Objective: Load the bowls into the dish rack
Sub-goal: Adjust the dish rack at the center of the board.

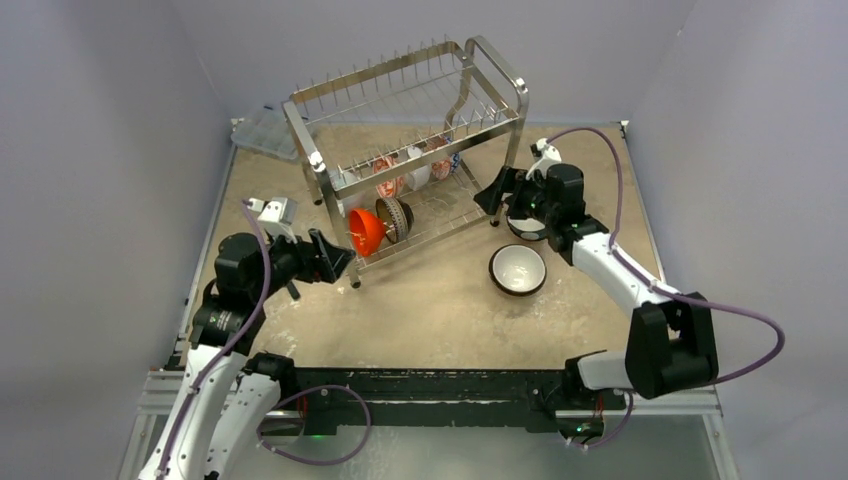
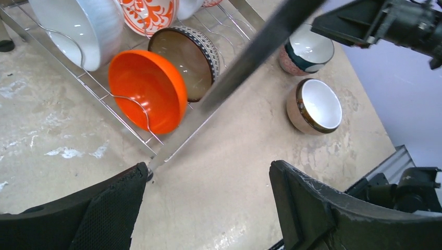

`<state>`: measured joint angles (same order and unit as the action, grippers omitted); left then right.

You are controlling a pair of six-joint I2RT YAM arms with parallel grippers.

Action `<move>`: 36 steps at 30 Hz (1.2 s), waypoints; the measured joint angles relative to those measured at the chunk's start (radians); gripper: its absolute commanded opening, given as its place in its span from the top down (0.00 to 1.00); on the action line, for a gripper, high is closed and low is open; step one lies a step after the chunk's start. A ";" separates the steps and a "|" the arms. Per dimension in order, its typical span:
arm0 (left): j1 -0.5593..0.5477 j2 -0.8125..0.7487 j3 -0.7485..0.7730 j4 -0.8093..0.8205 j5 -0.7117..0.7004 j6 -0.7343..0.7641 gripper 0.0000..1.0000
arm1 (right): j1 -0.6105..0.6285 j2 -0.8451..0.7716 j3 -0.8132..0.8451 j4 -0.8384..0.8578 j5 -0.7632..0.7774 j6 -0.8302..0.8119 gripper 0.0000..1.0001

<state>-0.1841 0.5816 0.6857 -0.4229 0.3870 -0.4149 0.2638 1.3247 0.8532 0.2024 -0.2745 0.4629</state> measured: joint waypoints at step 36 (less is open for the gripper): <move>-0.008 0.094 0.045 -0.101 0.199 -0.048 0.18 | -0.027 -0.154 -0.071 -0.198 -0.134 -0.101 0.06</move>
<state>-0.1925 0.6754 0.7307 -0.5240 0.5861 -0.4629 0.2367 1.1702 0.7822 0.0040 -0.4088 0.3622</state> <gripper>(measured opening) 0.826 0.924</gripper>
